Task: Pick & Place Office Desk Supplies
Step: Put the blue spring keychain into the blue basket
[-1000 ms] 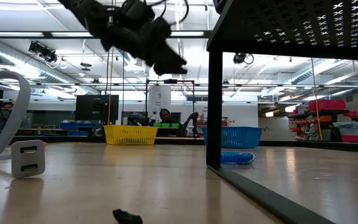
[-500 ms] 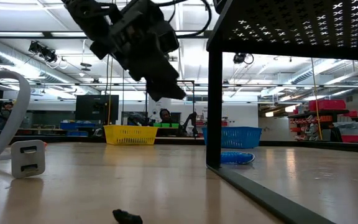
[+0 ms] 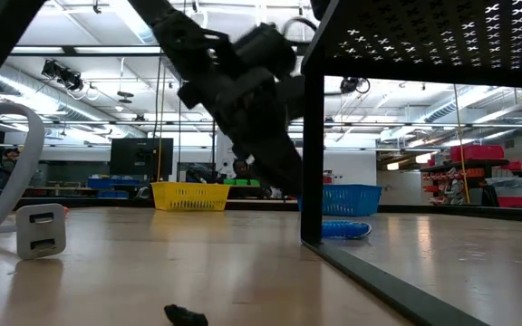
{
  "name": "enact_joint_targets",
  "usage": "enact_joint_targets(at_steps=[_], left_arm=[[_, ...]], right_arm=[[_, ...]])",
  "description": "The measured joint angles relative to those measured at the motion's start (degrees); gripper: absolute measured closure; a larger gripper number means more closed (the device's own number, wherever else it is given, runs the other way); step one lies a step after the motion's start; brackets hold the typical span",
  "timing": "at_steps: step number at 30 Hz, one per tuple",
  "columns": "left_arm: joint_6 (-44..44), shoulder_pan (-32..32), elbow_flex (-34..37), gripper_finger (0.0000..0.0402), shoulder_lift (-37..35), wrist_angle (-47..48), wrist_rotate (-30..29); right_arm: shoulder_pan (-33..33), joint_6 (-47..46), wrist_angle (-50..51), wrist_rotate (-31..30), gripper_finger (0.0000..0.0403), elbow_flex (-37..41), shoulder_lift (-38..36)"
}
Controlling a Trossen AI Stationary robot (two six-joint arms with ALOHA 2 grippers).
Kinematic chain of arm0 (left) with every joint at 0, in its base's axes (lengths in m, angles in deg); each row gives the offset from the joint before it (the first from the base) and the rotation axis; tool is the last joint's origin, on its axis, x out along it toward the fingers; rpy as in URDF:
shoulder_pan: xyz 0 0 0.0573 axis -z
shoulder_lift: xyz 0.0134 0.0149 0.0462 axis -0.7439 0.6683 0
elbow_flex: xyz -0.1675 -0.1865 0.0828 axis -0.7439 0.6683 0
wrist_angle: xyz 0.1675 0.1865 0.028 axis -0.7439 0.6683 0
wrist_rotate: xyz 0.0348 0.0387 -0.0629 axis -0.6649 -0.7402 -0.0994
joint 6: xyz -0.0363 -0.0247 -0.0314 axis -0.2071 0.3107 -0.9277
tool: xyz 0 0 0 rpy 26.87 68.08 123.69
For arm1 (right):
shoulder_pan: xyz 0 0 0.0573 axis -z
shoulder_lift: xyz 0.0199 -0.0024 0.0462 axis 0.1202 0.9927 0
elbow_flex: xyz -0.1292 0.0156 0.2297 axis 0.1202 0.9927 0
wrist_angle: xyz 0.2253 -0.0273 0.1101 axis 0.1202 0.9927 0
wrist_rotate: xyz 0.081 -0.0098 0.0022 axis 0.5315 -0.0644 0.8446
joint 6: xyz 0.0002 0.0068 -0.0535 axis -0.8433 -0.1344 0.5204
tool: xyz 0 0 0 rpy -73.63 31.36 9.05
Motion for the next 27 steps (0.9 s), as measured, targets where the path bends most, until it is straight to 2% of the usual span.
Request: enact_joint_targets(at_steps=[4, 8, 13, 20, 27], left_arm=[[2.06, 0.98, -5.45, 0.0154, 5.06, 6.47, -0.2], [3.78, 1.48, -8.77, 0.0154, 7.4, 7.91, -0.78], [5.11, 1.72, -9.43, 0.0154, 7.37, 8.47, -4.12], [5.83, 2.09, -9.93, 0.0154, 7.28, 8.15, -4.73], [7.85, 2.93, -9.93, 0.0154, 7.59, 5.92, -8.35]], right_arm=[[-1.27, 0.64, 0.98, -2.02, 0.0275, -0.01, 0.0], [-1.53, 0.86, 1.48, -2.78, 0.0274, -0.01, 0.0], [-1.51, 0.99, 1.82, -2.83, 0.0274, 0.0, 0.0], [-1.51, 1.93, 1.76, -4.02, 0.0275, -0.02, 0.0], [-1.51, 1.93, 0.82, -4.22, 0.0275, 0.0, 0.0]])
